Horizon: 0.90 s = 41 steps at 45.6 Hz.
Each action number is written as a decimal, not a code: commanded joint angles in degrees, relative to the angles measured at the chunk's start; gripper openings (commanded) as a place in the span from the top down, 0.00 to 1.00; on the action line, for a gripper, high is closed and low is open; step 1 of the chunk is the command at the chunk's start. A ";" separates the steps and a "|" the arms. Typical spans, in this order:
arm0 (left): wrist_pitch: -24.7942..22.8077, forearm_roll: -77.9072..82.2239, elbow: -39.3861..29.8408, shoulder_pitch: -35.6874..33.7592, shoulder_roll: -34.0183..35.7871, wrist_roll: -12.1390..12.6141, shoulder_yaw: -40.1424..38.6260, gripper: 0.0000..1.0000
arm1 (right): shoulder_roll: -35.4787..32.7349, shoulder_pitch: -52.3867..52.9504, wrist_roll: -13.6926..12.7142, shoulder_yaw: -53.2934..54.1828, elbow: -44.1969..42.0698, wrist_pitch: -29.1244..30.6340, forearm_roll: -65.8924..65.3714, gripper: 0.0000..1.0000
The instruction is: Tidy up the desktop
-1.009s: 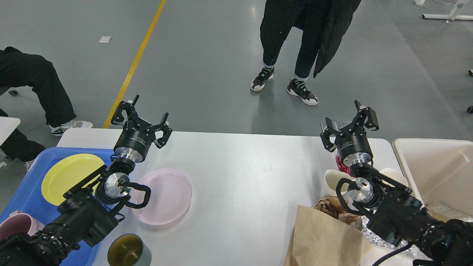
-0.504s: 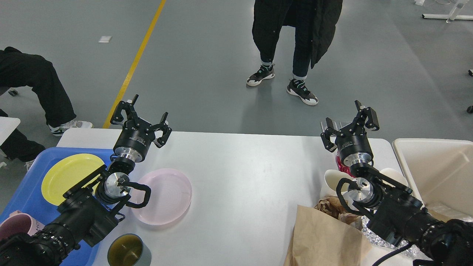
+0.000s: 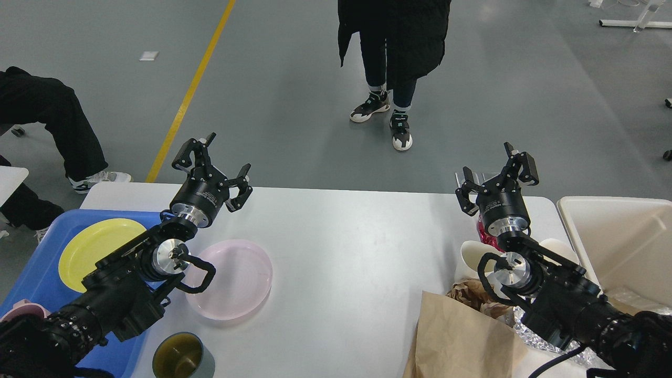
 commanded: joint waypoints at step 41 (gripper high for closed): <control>4.21 0.55 0.52 -47.89 8.11 0.00 64.70 0.04 | -0.01 0.02 0.00 0.00 0.00 0.00 0.00 0.00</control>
